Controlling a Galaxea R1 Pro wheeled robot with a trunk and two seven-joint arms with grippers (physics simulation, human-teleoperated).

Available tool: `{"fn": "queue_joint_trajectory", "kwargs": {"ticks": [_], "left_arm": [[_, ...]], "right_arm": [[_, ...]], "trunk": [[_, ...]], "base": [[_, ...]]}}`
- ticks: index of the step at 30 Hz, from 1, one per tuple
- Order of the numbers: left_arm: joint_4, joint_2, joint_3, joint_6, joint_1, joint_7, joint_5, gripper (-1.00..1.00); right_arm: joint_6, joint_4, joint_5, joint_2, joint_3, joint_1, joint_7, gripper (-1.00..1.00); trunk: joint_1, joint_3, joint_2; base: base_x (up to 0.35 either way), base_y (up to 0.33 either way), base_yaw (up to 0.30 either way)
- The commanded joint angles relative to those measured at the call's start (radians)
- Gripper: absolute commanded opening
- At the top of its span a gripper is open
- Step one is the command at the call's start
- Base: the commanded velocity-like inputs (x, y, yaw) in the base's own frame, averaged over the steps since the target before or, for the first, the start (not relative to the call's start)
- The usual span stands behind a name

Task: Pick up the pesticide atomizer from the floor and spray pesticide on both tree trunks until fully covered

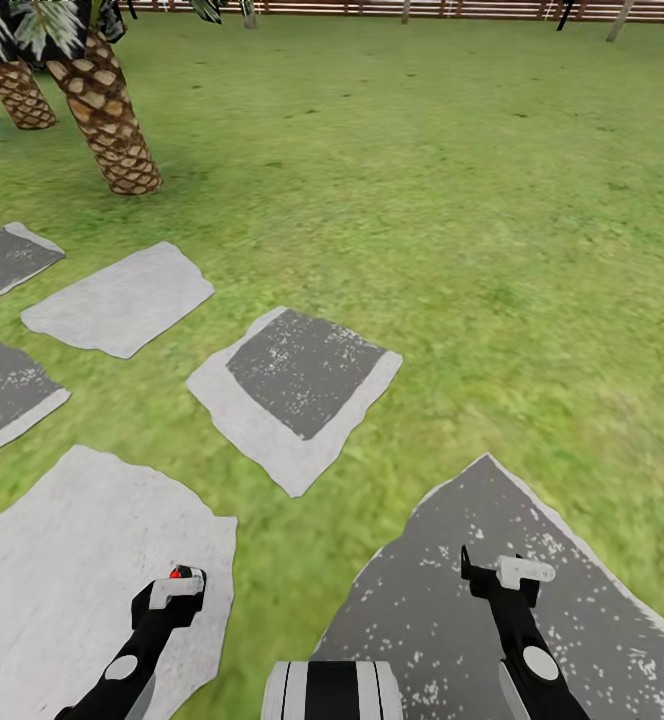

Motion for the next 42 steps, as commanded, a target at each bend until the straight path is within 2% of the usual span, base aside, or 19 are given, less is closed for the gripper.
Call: {"fn": "queue_joint_trajectory", "kwargs": {"ticks": [1, 42], "left_arm": [[0.001, -0.001, 0.006, -0.004, 0.000, 0.000, -0.011, 1.00], [0.000, -0.001, 0.007, -0.004, 0.000, 0.000, -0.004, 1.00]], "right_arm": [[-0.003, 0.001, 0.000, 0.000, 0.001, 0.000, -0.003, 1.00], [-0.003, 0.001, 0.000, 0.000, 0.002, 0.000, -0.003, 1.00]], "trunk": [[0.000, 0.000, 0.000], [0.000, 0.019, 0.000]], "base": [[0.000, 0.000, -0.140], [0.000, 0.000, -0.008]]}}
